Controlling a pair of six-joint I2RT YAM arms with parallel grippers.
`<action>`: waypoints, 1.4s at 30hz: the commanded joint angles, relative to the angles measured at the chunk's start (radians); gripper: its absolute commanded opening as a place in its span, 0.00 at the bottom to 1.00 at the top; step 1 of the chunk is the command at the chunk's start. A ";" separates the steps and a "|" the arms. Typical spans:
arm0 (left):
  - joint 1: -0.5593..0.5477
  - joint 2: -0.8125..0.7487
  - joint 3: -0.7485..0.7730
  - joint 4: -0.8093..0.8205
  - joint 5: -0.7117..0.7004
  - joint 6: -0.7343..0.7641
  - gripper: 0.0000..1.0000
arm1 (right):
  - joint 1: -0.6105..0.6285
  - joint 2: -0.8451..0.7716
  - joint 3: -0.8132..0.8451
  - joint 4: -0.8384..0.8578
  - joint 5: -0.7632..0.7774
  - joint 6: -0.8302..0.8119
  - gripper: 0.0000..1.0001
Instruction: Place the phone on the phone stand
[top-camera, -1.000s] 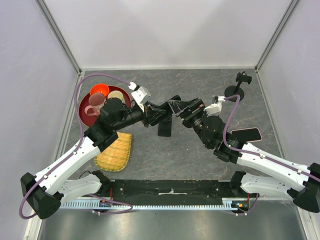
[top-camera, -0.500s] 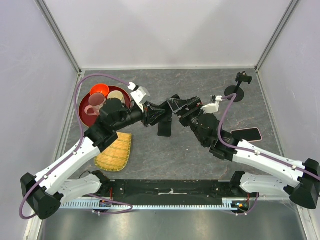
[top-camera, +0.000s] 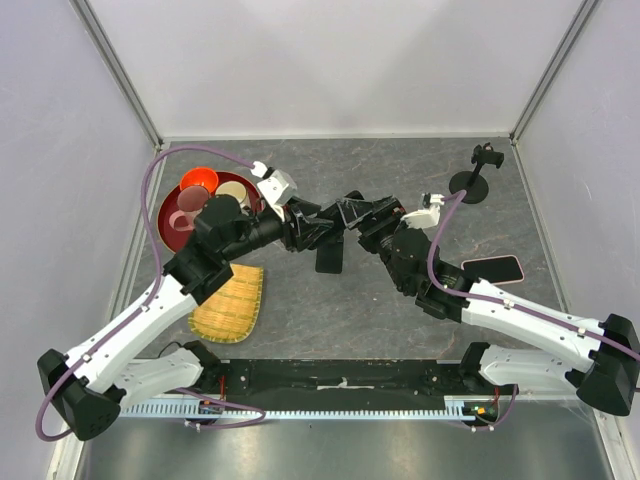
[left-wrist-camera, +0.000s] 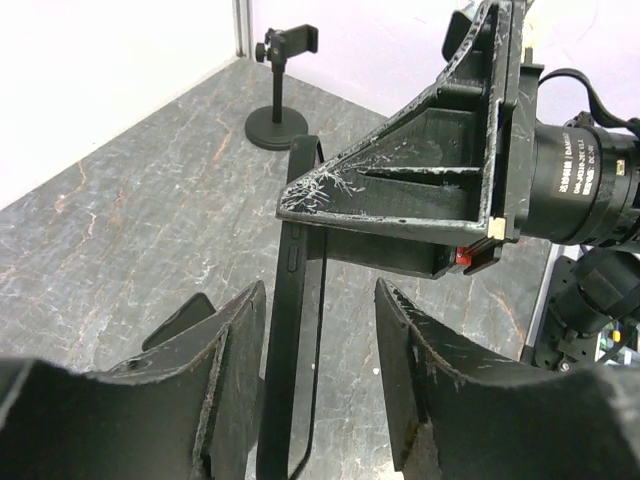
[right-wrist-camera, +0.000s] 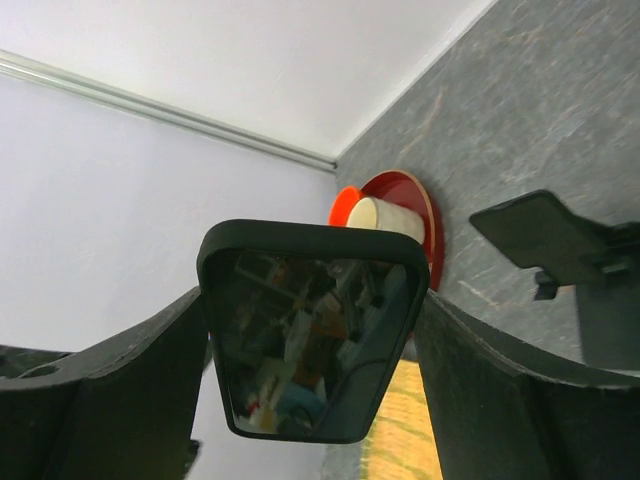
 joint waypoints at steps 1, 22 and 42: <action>-0.001 -0.078 0.008 0.053 -0.069 -0.004 0.54 | 0.001 -0.046 0.010 0.074 0.095 -0.108 0.00; 0.002 -0.340 -0.183 0.171 -0.966 -0.020 0.56 | 0.196 0.478 0.324 0.210 0.592 -0.955 0.00; 0.005 -0.310 -0.160 0.144 -0.890 -0.035 0.66 | 0.030 0.650 0.426 0.151 0.382 -1.039 0.00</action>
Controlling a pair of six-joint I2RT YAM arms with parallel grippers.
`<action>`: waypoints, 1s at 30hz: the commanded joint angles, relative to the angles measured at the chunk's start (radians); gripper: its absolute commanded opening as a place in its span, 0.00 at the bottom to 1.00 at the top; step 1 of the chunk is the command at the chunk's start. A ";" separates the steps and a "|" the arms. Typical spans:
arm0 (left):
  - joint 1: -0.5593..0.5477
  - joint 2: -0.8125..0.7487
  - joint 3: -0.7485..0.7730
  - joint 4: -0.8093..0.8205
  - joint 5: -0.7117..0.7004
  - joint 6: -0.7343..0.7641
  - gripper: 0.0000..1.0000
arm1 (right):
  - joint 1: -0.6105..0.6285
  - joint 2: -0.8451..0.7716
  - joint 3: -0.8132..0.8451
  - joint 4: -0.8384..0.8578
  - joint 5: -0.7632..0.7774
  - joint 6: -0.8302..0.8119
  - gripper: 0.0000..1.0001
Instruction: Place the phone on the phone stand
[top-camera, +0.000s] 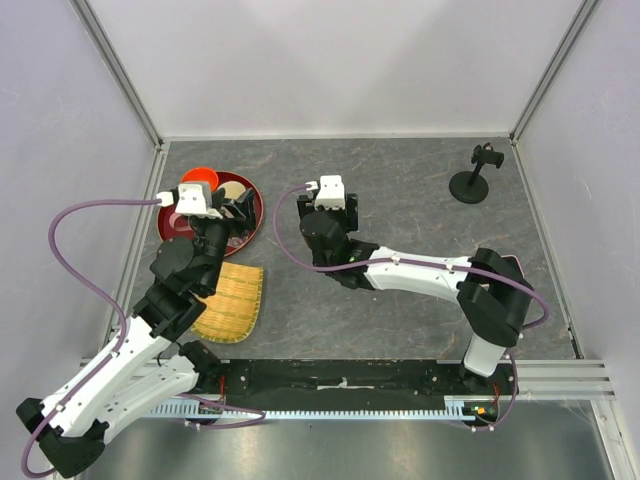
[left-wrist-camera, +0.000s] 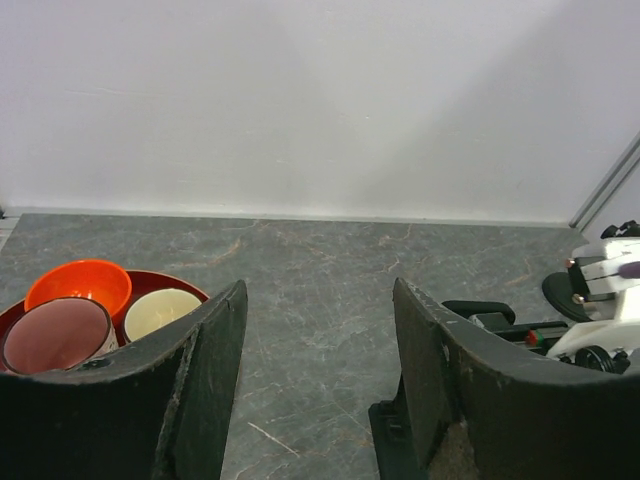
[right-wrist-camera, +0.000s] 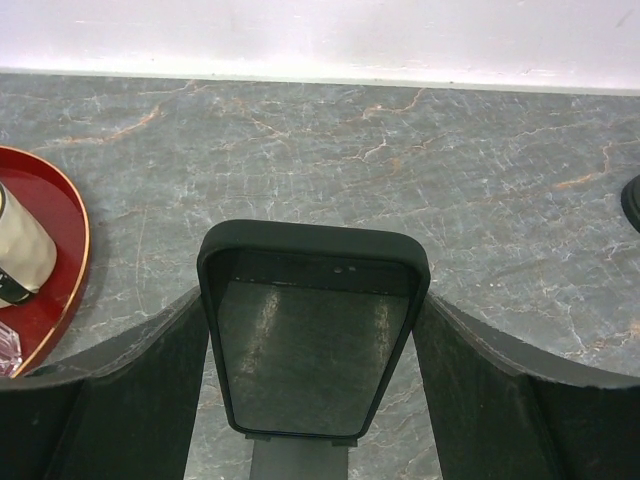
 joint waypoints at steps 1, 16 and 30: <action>0.004 0.009 0.030 0.039 0.014 -0.016 0.66 | -0.016 0.004 0.069 0.028 -0.019 -0.028 0.00; 0.016 0.035 0.038 0.027 0.040 -0.029 0.66 | -0.037 0.041 0.054 0.014 -0.031 0.012 0.00; 0.022 0.051 0.042 0.018 0.049 -0.037 0.66 | -0.045 0.057 0.039 -0.018 -0.022 0.090 0.00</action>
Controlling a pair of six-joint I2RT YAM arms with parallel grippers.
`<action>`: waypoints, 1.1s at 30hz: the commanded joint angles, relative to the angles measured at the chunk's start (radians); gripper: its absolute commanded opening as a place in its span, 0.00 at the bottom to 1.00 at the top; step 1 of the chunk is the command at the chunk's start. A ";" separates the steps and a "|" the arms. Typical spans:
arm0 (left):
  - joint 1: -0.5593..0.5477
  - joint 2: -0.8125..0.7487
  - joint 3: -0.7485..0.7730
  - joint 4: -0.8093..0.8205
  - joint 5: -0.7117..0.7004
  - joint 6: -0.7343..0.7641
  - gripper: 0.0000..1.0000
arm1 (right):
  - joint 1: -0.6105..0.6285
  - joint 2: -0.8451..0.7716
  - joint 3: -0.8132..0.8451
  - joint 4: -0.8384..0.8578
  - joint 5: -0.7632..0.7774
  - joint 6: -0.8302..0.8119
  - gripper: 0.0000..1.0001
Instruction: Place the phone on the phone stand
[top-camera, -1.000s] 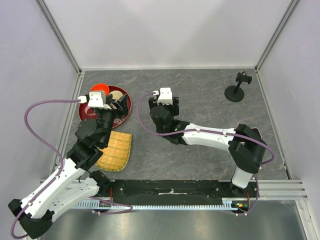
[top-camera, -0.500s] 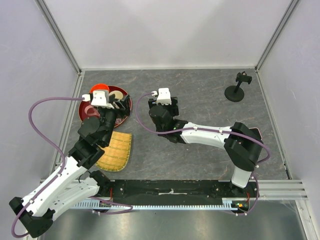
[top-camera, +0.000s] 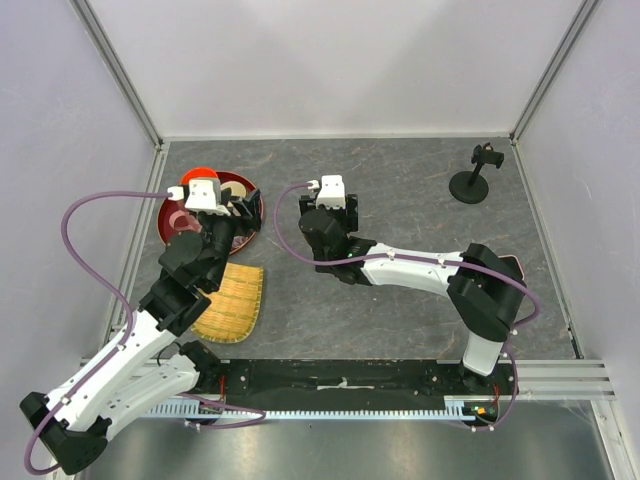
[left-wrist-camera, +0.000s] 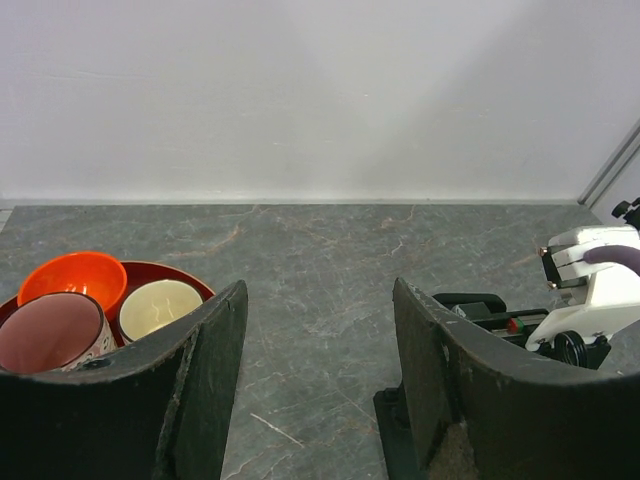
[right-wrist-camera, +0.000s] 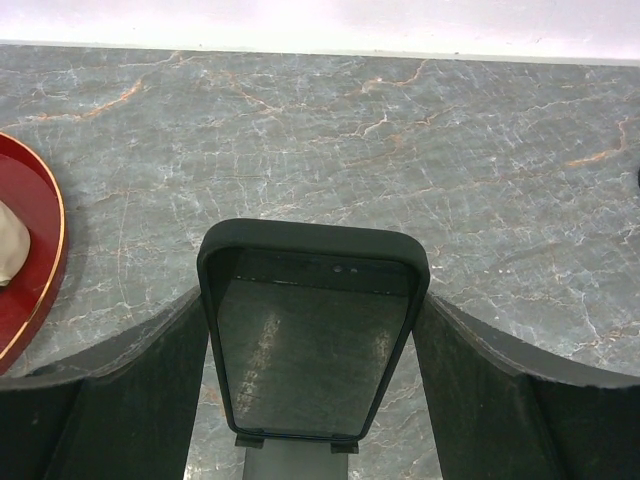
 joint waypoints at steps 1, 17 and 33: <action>0.006 0.006 0.042 0.025 0.014 -0.036 0.66 | -0.005 0.011 0.034 0.015 0.023 0.049 0.00; 0.009 0.000 0.045 0.018 0.019 -0.042 0.65 | 0.008 0.016 0.045 -0.082 0.055 0.103 0.37; 0.010 -0.018 0.047 0.013 0.022 -0.047 0.65 | 0.003 -0.124 0.085 -0.257 -0.035 0.091 0.98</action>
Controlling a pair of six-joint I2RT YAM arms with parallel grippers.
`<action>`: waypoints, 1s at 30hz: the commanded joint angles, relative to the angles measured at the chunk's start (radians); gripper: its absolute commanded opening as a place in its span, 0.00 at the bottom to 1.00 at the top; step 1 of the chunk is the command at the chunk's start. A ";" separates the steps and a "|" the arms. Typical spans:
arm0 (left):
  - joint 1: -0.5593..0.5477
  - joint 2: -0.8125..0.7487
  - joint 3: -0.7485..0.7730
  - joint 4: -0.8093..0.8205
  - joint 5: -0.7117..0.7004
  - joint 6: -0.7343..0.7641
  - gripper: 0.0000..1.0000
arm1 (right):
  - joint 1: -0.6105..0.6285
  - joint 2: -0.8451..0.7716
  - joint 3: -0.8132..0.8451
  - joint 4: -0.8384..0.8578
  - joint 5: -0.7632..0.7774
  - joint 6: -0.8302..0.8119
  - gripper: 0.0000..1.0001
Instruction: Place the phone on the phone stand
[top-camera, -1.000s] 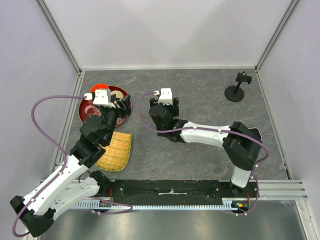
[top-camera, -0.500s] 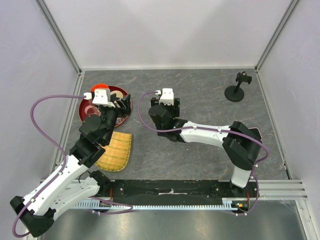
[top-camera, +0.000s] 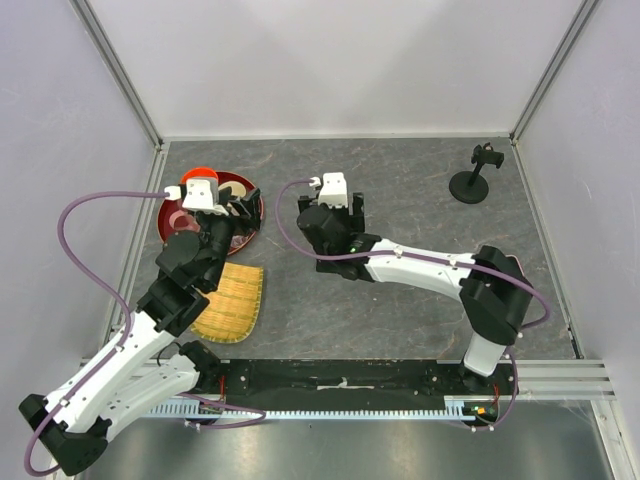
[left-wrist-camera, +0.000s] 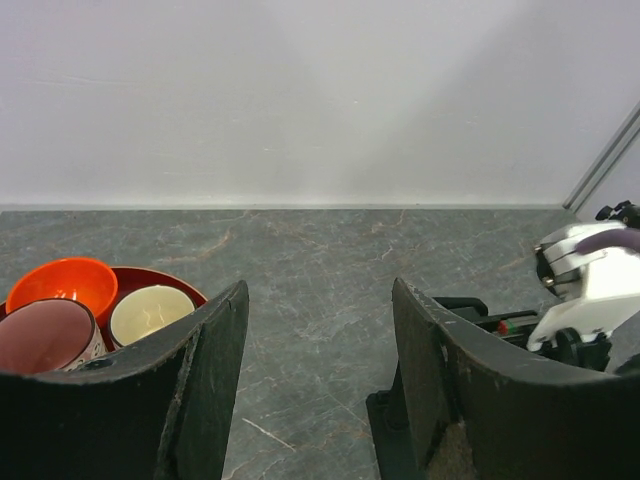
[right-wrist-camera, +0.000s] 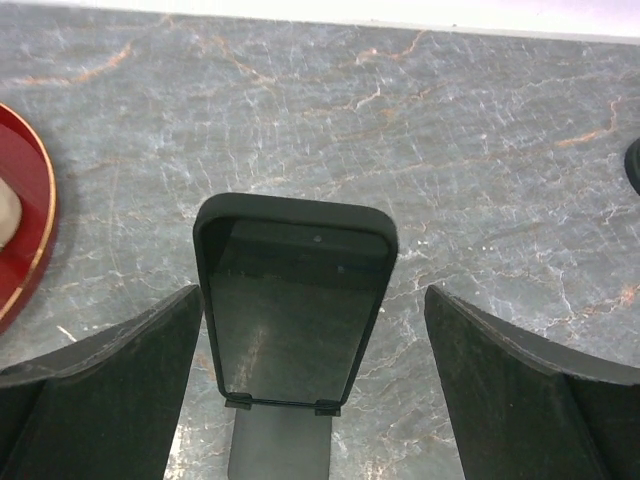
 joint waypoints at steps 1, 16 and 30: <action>0.005 -0.016 0.037 0.017 0.001 -0.036 0.65 | 0.000 -0.127 0.029 -0.045 -0.010 -0.013 0.98; 0.005 -0.025 0.043 0.009 0.032 -0.059 0.66 | -0.401 -0.482 -0.238 -0.079 -0.216 -0.047 0.98; 0.005 0.006 0.054 -0.009 0.081 -0.088 0.66 | -1.270 -0.357 -0.198 0.071 -0.961 0.597 0.98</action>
